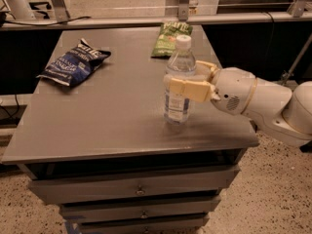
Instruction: Place blue plastic bottle upright
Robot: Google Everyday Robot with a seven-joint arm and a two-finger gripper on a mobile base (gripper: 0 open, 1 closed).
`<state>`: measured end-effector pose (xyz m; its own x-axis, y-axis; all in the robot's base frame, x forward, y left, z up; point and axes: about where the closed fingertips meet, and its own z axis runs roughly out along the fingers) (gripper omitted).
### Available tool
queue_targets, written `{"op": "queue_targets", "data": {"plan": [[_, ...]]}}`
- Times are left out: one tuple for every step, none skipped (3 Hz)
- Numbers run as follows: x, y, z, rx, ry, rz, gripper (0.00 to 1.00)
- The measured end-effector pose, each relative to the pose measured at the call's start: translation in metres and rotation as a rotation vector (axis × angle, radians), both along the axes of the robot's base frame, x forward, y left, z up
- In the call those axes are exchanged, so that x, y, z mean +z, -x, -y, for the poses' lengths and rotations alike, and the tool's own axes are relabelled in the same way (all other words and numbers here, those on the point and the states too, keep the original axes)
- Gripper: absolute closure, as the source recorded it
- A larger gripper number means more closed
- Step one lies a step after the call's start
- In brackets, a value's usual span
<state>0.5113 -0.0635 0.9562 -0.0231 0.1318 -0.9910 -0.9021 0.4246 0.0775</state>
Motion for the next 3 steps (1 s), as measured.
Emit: {"op": "queue_targets", "data": {"plan": [[-0.009,0.001,-0.002,0.002,-0.022,-0.001,1.0],[-0.015,0.003,-0.002,0.005,-0.034,0.002,1.0],[-0.019,0.006,-0.003,0.009,-0.035,0.017,0.83]]}}
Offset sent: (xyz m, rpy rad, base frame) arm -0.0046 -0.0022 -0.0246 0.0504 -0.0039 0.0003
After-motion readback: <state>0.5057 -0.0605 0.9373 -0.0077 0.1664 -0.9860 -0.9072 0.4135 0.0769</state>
